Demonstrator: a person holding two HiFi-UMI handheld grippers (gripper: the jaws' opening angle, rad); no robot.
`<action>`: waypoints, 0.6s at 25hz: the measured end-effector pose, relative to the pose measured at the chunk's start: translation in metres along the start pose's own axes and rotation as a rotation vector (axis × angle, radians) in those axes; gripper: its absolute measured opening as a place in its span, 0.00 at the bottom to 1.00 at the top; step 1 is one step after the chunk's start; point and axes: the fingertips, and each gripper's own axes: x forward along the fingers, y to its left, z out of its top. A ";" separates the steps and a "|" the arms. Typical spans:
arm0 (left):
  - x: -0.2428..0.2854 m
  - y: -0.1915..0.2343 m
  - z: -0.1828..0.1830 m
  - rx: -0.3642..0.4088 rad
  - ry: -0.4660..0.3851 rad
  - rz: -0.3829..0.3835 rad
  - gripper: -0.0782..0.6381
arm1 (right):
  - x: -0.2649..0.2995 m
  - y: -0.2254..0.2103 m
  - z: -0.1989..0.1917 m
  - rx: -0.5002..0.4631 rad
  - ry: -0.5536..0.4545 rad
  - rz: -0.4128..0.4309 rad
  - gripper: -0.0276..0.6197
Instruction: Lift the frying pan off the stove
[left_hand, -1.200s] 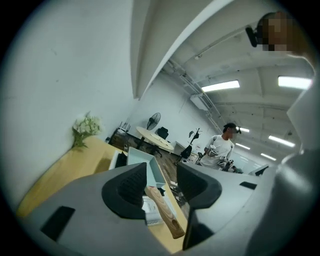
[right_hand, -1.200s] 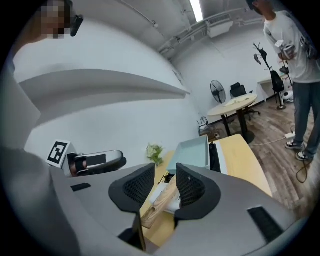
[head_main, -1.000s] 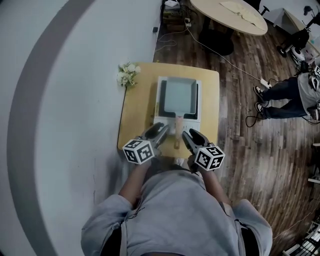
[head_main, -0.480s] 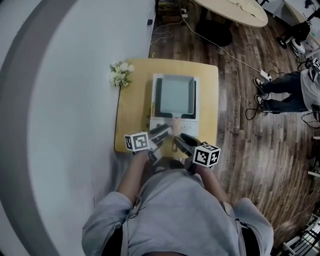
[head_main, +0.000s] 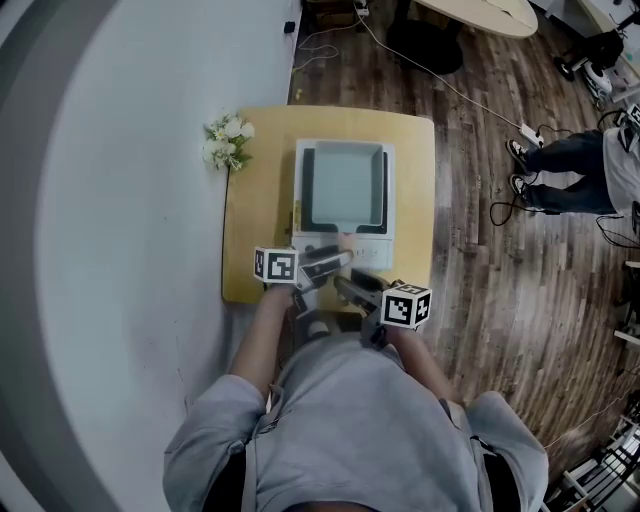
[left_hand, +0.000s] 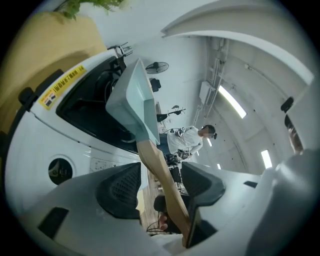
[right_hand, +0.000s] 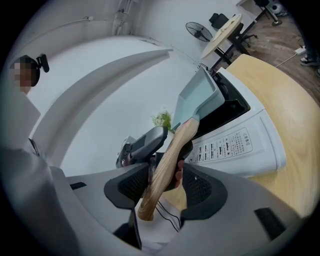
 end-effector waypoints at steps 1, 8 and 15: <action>0.003 0.000 -0.001 -0.009 0.016 -0.014 0.43 | 0.002 0.000 0.000 0.009 0.005 0.006 0.33; 0.020 0.002 -0.002 -0.054 0.061 -0.076 0.43 | 0.008 0.002 -0.006 0.072 0.037 0.068 0.33; 0.031 0.004 -0.006 -0.075 0.084 -0.086 0.40 | 0.015 0.004 -0.013 0.154 0.061 0.128 0.31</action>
